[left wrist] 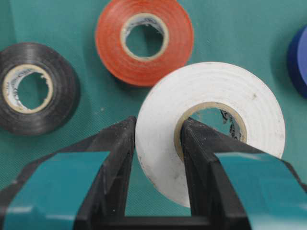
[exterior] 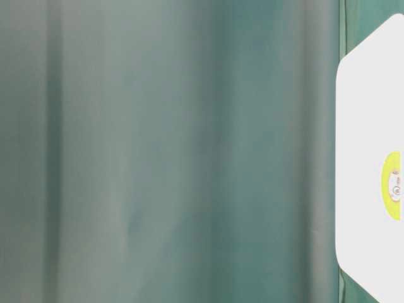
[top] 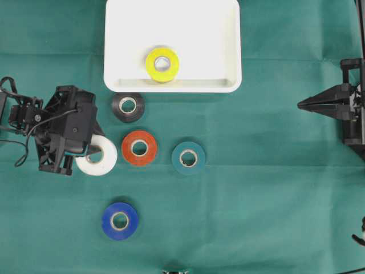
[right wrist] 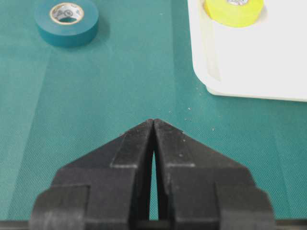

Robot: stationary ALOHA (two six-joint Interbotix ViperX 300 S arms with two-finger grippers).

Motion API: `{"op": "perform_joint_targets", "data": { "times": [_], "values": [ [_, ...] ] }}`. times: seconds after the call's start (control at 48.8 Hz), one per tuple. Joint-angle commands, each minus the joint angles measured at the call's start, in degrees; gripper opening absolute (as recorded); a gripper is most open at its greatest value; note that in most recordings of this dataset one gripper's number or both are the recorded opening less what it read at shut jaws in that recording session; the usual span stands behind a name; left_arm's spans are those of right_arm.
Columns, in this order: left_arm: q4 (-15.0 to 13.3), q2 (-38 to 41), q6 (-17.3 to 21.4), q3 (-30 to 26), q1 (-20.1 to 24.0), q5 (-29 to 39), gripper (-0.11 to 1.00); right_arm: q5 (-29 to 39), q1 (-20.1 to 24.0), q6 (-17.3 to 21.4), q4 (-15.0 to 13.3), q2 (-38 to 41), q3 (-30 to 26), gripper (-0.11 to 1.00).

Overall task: Put the tape into the white case with the left arm.
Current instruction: 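Lift the white tape and place it in the tray beside yellow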

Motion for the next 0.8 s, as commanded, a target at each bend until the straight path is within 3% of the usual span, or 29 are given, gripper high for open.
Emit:
{"op": "perform_joint_targets", "data": {
  "times": [0.0,0.349,0.779],
  "values": [
    [0.0,1.14,0.09,-2.2,0.7,-1.58,0.26,-0.62,-0.09,0.09,-0.09,0.35,-0.62,-0.1],
    [0.0,7.73,0.44,-6.86,3.25,-2.02,0.26,-0.62,-0.09,0.09,-0.09,0.35,-0.62,-0.1],
    [0.09,7.82,0.62,-8.26,18.02,-2.37,0.26,-0.62,-0.09,0.09,-0.09,0.35,-0.62,-0.1]
  ]
}}
